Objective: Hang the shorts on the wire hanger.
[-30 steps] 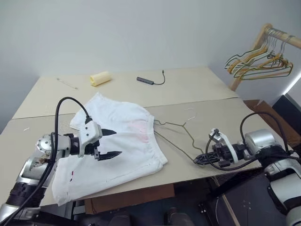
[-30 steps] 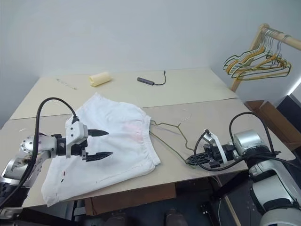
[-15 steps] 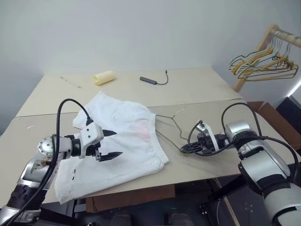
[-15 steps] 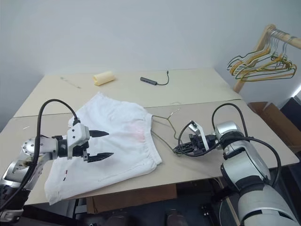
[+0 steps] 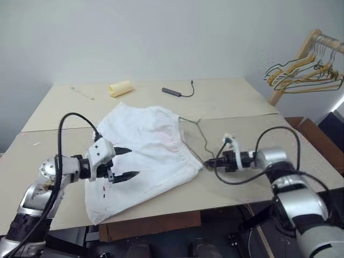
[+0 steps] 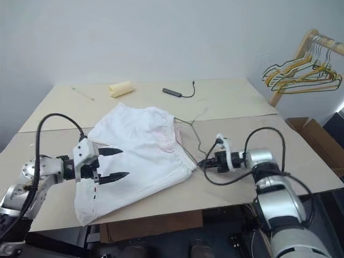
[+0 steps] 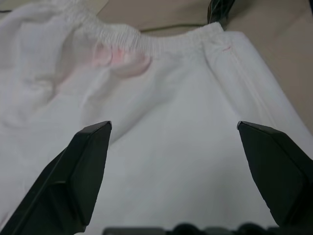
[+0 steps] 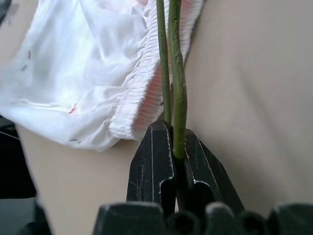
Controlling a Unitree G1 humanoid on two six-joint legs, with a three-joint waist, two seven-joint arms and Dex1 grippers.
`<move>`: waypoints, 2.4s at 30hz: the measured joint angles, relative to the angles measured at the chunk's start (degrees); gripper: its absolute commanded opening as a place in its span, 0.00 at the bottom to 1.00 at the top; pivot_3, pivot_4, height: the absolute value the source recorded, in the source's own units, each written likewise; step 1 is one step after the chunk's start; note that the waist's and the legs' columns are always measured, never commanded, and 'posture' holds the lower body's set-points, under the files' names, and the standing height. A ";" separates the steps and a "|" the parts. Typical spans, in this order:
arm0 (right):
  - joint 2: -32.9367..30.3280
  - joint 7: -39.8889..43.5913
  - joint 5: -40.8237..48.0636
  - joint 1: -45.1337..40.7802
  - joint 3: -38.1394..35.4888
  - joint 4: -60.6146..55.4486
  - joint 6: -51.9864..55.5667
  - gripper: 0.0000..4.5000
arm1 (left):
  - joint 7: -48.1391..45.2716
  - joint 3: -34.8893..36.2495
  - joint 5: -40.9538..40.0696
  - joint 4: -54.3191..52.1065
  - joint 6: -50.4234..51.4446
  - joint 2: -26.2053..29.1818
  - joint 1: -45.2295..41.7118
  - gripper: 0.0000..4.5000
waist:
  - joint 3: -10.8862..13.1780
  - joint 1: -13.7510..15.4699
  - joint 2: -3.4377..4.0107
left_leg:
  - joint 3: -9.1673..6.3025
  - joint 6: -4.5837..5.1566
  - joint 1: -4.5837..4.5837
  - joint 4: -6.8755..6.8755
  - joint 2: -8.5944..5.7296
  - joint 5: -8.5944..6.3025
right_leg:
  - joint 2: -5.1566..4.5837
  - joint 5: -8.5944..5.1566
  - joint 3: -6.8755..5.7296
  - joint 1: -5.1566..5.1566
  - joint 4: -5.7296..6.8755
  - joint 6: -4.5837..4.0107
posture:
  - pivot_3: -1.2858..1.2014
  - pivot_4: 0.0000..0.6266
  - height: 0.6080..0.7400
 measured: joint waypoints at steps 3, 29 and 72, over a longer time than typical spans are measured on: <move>-0.01 -3.99 -1.69 1.79 -0.46 -6.99 -2.51 0.00 | -2.59 1.75 -1.28 0.51 -0.08 2.20 -1.74 0.99 | 0.02 -0.60 0.03 | 0.08 0.00 -0.11 0.01 -0.02 0.01 | -0.01 0.01 0.08 -0.15 0.02 0.01 | 0.53 0.00 1.00; -1.53 -3.24 -11.01 -0.71 10.83 -37.48 -2.44 0.00 | -28.58 -13.00 12.34 48.66 -21.75 5.50 -48.17 0.99 | 0.02 -1.42 0.02 | 0.07 0.00 -0.36 0.06 -0.04 0.02 | 0.04 0.00 0.06 -0.35 0.03 0.02 | 0.53 0.00 1.00; -1.78 -15.77 -7.92 4.56 -1.30 -47.00 -4.41 0.93 | -27.72 -19.34 16.81 61.54 -30.01 2.31 -50.18 0.00 | 0.02 -3.00 0.01 | -0.02 0.05 -0.71 0.92 -0.01 0.00 | 0.02 -0.03 0.06 -0.61 0.78 0.07 | 0.51 0.00 1.00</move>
